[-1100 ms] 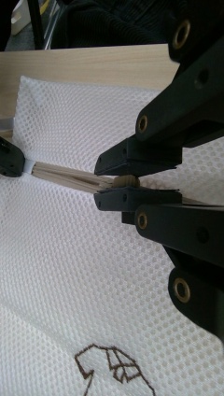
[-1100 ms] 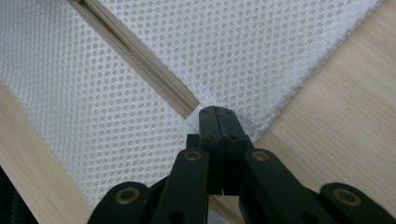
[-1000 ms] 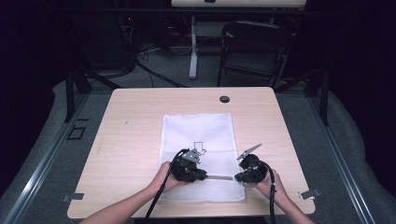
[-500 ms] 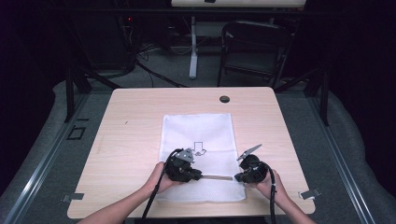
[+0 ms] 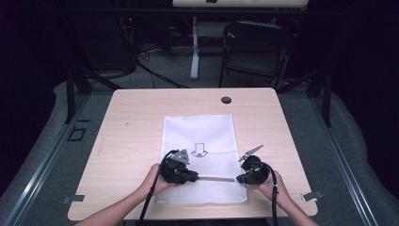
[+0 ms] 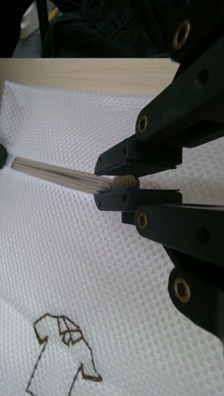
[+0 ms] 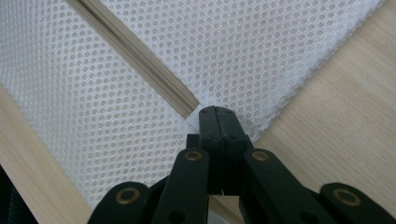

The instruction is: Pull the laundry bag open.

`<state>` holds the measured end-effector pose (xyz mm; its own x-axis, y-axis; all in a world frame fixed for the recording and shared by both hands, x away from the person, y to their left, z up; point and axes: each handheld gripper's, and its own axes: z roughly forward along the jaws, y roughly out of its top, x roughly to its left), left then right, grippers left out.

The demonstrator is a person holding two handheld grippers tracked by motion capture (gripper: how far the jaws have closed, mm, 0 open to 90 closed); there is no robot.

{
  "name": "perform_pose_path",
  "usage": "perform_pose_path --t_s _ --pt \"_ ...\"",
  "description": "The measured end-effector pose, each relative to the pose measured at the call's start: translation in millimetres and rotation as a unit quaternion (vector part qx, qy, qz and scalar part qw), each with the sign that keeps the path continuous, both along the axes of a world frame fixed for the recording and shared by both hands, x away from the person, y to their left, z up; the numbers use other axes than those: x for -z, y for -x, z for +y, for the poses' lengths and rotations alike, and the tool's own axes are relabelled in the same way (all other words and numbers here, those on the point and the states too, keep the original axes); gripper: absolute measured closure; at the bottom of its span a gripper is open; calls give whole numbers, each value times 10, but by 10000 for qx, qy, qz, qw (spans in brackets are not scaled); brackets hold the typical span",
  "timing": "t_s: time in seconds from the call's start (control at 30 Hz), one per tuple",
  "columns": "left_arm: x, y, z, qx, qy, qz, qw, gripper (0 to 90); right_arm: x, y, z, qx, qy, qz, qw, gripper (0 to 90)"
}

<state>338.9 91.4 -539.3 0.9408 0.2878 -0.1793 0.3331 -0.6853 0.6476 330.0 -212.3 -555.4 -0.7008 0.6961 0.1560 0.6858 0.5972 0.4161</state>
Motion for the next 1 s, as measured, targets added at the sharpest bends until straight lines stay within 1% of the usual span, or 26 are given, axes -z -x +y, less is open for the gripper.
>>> perform_pose_path --t_s 0.03,0.07,0.1,0.13,0.17,0.2,0.3,0.33,0.47,0.5,0.53,0.57,0.7,0.83,0.87,0.9,1.0 --pt "0 1 19 -8 70 26 10000 819 0 0 0 -3 -3 1 10000 900" --pt "-8 1 42 -63 27 -2 10000 819 -2 -3 -2 -19 15 15 10000 900" --pt "-5 -7 70 -75 103 49 9999 819 2 2 4 15 -26 0 10000 900" --pt "1 -1 85 -123 97 46 9999 819 10 9 11 74 -85 -7 9999 900" --pt "6 4 92 -126 71 13 9999 819 8 7 11 74 -77 8 9999 900" --pt "14 14 101 -128 71 35 9999 819 -5 -2 5 -3 12 33 10000 900" --pt "25 11 132 -129 125 94 9998 819 -8 -9 -1 -33 26 58 10000 900" --pt "12 11 142 -143 61 46 9999 819 -8 -9 -1 -36 22 62 10000 900" --pt "-6 17 192 -137 161 68 9998 819 -8 -10 -2 -42 22 61 10000 900" --pt "-16 26 207 -215 95 21 9997 819 -7 -10 -2 -40 20 59 10000 900" --pt "-16 15 236 -147 153 73 9997 819 -8 -10 -1 -46 26 61 10000 900" --pt "-17 18 258 -187 170 79 9996 819 -10 -12 -5 -56 47 60 10000 900" --pt "-25 43 328 -245 132 71 9996 819 -4 -8 5 -8 3 45 10000 900" --pt "-27 62 403 -312 133 88 9994 819 -10 -13 13 -92 84 28 9999 900" --pt "-24 66 421 -312 120 103 9994 819 -11 -5 29 -47 50 53 10000 900" --pt "-23 76 436 -327 106 113 9993 819 -17 -7 32 -91 135 15 9999 900" --pt "-18 109 466 -326 96 155 9993 818 -19 -11 41 -148 176 4 9997 900"
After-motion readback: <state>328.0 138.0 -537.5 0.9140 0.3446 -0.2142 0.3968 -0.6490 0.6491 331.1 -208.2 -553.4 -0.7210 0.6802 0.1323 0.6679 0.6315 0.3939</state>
